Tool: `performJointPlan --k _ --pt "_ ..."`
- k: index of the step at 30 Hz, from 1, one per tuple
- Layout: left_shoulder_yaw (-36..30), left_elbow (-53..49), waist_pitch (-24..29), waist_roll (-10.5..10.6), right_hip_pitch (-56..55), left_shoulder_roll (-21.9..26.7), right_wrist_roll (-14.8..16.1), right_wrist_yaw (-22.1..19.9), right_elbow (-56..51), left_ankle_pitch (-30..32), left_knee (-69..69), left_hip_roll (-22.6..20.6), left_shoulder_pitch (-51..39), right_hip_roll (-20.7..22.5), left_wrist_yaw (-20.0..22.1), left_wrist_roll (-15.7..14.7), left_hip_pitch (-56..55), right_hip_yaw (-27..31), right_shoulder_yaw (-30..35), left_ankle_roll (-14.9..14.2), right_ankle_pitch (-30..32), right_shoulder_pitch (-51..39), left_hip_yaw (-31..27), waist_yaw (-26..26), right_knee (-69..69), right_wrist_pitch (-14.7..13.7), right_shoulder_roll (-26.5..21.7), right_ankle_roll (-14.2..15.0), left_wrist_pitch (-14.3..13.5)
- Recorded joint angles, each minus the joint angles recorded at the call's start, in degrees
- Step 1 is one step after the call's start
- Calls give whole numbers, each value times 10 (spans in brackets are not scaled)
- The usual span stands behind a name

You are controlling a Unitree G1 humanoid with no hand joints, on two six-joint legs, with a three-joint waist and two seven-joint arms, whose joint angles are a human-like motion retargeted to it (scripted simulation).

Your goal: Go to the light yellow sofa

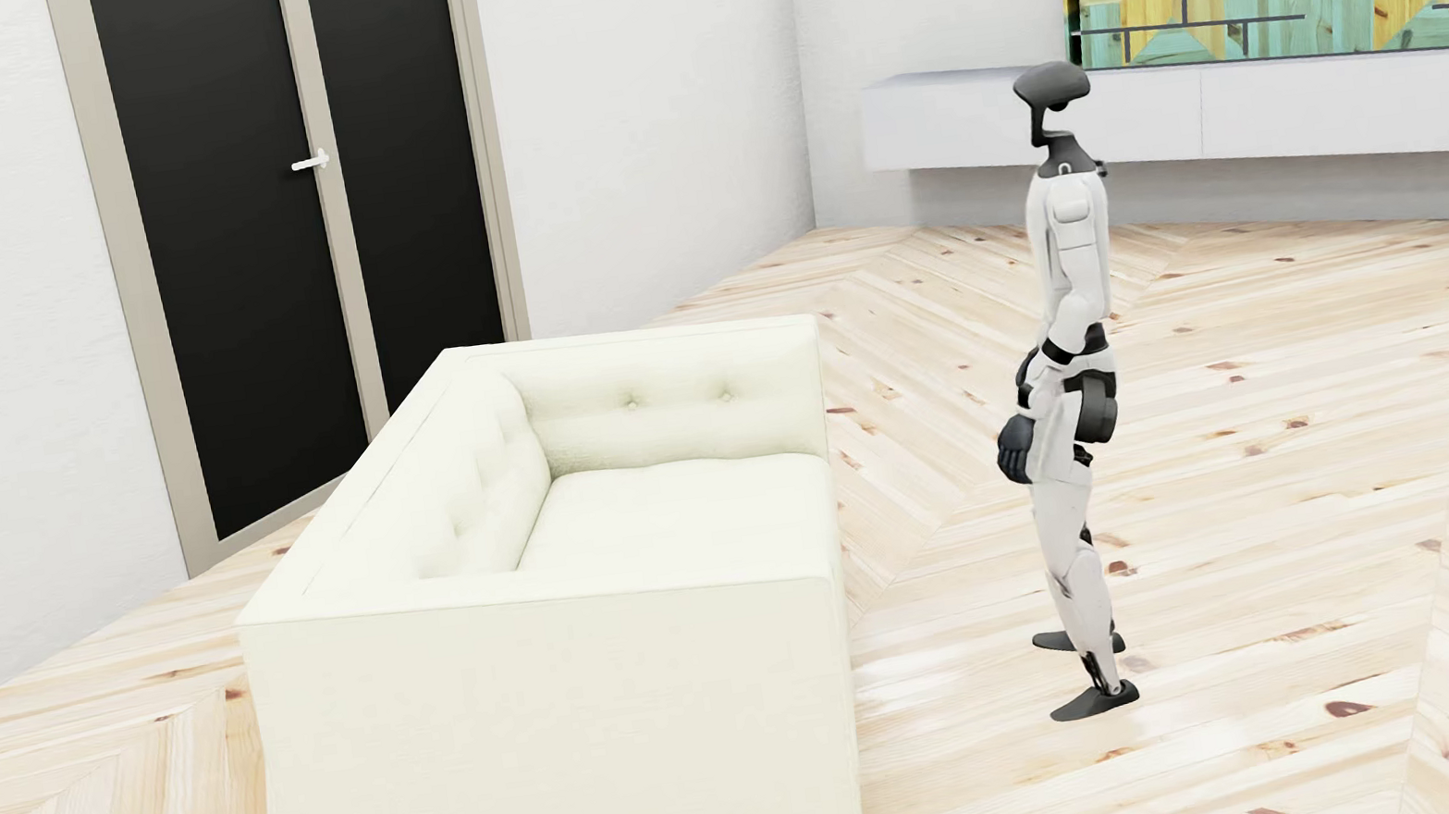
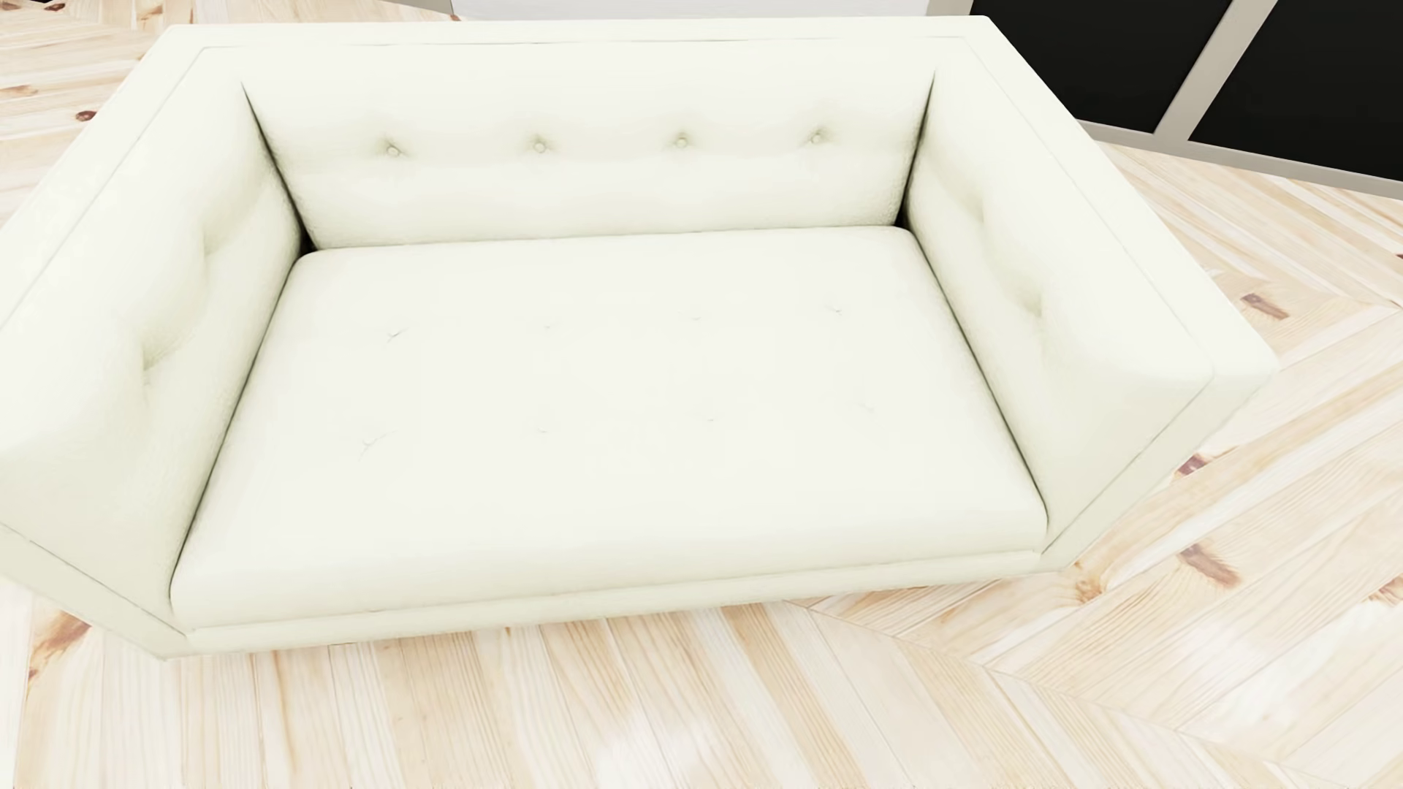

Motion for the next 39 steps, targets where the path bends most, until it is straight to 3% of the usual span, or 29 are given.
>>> performJointPlan --k 9,18,22,28,39 --pt "-20 14 6 -3 -28 7 2 -8 -16 -22 43 -2 -15 -13 -7 -3 -32 1 7 13 -19 -4 -10 -3 34 -6 5 -9 5" --pt "-35 19 13 -9 -74 -5 11 -13 -25 -32 66 -17 -14 -44 -7 -9 -39 21 0 12 -14 -3 -29 -6 149 -4 5 13 11" --pt "-33 15 9 -9 -29 -3 7 -10 -16 -23 46 -13 -2 -32 -2 -16 -25 -7 6 4 -33 -5 -28 -4 77 -3 9 1 10" --pt "-38 19 7 0 1 1 8 -16 -22 -9 21 13 10 7 -11 -19 -2 -2 6 -12 -19 -13 -12 -4 19 -9 14 -10 15" --pt "-51 6 8 8 -15 3 9 -12 -17 -5 18 45 -18 36 -8 -16 7 13 -4 -35 -32 -4 4 -10 45 -2 19 -22 11"
